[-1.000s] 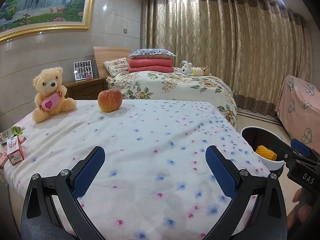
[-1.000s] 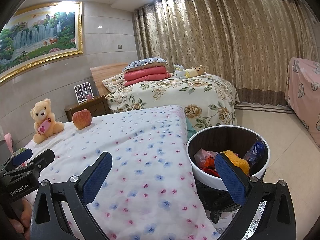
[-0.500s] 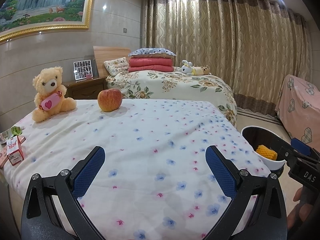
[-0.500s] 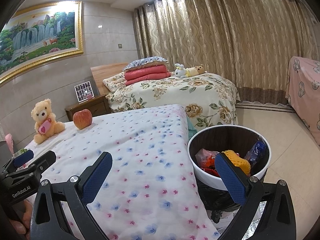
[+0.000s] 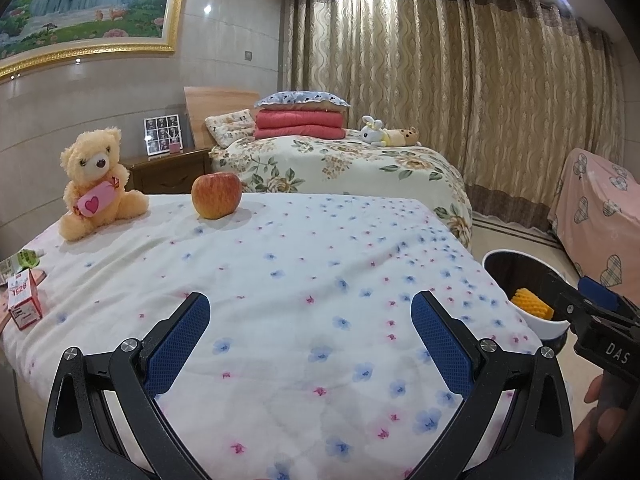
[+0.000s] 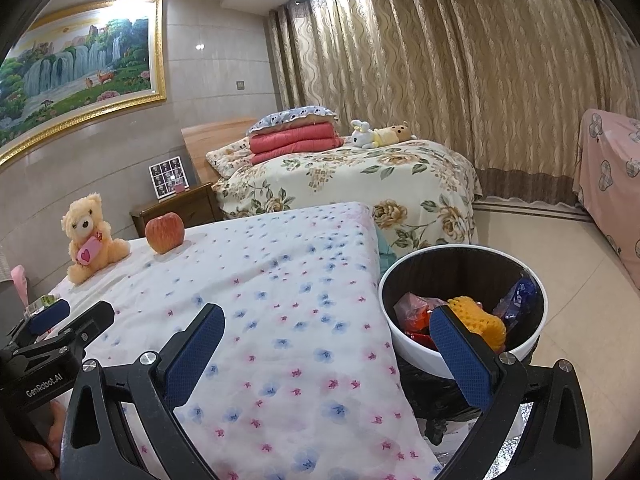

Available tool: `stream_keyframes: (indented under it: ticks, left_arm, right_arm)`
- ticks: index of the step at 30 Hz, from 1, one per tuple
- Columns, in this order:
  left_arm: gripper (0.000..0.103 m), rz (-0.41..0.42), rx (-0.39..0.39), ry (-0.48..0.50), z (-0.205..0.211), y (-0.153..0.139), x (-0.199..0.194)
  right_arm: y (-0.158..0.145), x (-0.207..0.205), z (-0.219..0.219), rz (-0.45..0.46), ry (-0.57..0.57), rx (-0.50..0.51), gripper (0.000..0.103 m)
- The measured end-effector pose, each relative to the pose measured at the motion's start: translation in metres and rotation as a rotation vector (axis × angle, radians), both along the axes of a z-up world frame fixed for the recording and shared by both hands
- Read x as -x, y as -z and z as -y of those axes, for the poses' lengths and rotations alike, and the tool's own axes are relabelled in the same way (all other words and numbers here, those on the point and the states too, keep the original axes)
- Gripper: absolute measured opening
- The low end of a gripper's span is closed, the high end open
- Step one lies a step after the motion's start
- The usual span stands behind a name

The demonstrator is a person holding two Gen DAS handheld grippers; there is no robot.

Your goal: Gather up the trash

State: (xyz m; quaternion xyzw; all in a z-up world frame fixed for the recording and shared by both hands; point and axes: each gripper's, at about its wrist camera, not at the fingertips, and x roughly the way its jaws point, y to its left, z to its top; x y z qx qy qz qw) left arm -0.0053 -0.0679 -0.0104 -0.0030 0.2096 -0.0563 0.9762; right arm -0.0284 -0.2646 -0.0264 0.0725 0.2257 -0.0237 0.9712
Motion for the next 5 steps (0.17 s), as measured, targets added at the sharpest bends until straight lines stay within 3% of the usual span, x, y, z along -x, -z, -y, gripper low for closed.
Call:
stream_keyframes:
  ticks: [5]
  left_arm:
    - [0.103, -0.026, 0.010, 0.005, -0.0031, 0.0027, -0.0057]
  right_arm:
    - [0.0002, -0.0064, -0.0018, -0.028, -0.007, -0.013, 0.103]
